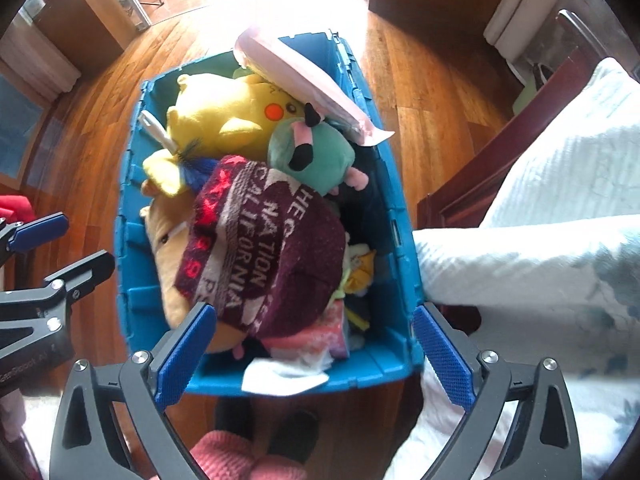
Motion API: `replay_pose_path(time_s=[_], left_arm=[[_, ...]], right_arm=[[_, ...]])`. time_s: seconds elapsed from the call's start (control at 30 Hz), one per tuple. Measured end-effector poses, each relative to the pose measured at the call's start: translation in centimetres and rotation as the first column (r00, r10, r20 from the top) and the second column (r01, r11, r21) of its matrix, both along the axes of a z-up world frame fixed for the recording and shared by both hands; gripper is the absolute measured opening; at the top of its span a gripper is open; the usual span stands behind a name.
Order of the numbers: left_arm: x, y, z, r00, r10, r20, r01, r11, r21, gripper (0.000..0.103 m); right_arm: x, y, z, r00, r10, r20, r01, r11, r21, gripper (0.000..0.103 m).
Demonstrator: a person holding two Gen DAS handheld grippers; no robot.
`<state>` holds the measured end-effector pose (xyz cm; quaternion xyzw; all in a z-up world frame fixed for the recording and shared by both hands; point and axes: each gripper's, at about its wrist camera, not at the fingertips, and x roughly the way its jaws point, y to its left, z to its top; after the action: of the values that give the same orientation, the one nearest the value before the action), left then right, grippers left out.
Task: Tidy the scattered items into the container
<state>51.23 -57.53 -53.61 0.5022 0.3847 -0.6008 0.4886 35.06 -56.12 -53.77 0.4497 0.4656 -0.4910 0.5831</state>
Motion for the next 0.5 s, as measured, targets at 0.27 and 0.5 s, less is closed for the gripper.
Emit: replay_pose_path(time_s=[0.27, 0.5], left_arm=[[0.2, 0.2, 2.7, 1.0, 0.007, -0.012, -0.007, 1.0, 0.015, 0.068], [0.6, 0.3, 3.2, 1.0, 0.011, -0.022, -0.011, 1.0, 0.017, 0.068]], right_arm=[[0.3, 0.6, 3.4, 1.0, 0.015, -0.017, -0.015, 1.0, 0.003, 0.1], [0.1, 0.8, 3.9, 1.0, 0.001, -0.02, 0.0, 1.0, 0.005, 0.1]])
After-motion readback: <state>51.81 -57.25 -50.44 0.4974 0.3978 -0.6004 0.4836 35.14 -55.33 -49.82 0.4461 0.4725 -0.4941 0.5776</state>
